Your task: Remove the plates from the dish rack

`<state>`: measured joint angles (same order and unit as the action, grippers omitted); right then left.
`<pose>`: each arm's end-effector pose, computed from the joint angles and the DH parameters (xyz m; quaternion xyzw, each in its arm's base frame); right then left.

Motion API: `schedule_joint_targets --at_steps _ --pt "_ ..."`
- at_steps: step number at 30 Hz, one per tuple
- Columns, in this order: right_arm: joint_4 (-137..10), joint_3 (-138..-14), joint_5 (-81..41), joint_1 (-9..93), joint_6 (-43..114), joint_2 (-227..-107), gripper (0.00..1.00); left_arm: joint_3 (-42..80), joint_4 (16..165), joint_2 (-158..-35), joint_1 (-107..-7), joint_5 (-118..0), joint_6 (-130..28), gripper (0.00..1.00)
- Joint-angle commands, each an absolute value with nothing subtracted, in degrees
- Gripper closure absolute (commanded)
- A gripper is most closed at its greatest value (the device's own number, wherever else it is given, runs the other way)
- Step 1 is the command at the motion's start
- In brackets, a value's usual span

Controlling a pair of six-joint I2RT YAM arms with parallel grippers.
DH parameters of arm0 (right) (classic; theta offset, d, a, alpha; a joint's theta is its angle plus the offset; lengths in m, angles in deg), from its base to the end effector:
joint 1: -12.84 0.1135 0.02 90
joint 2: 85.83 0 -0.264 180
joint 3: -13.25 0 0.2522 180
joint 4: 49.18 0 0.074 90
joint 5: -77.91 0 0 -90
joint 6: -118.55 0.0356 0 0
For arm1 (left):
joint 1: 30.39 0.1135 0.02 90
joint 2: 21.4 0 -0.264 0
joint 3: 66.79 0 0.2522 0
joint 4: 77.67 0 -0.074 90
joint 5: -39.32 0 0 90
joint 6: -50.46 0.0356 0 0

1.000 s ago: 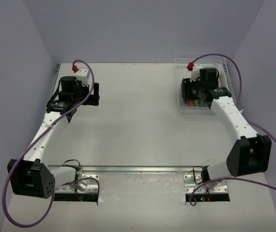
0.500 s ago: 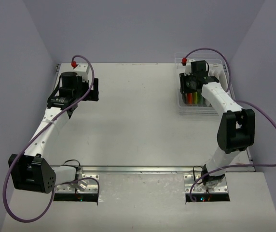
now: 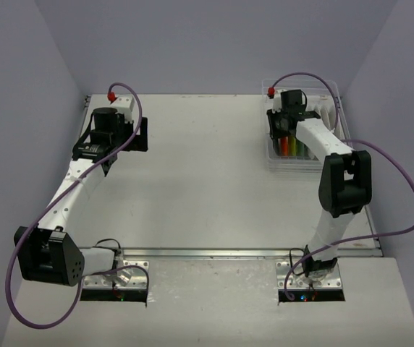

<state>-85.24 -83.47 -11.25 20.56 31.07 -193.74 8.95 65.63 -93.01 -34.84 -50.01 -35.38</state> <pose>0.4192 0.0563 0.2353 -0.0396 0.9304 0.0257 0.3636 0.2798 -0.0214 0.3232 0.0630 0.8747 0.0039 0.4805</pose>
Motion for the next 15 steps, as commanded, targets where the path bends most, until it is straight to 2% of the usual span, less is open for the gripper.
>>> schedule_joint_targets --at_steps 1,3,7,15 --pt "-83.9 -86.5 -14.0 21.0 30.0 -192.7 0.81 11.0 67.5 -92.9 -35.3 -49.6 -36.1 0.0" --pt "-84.8 -86.0 -15.9 21.0 30.3 -191.2 0.9 10.9 67.4 -92.5 -35.3 -49.8 -36.0 0.0" --pt "-86.1 -85.6 -19.0 20.9 30.5 -188.1 0.96 10.5 67.4 -92.4 -35.3 -50.3 -35.9 0.0" --pt "-91.8 -90.4 -22.8 19.7 33.6 -185.0 1.0 10.9 66.9 -92.6 -35.3 -52.8 -35.9 0.0"
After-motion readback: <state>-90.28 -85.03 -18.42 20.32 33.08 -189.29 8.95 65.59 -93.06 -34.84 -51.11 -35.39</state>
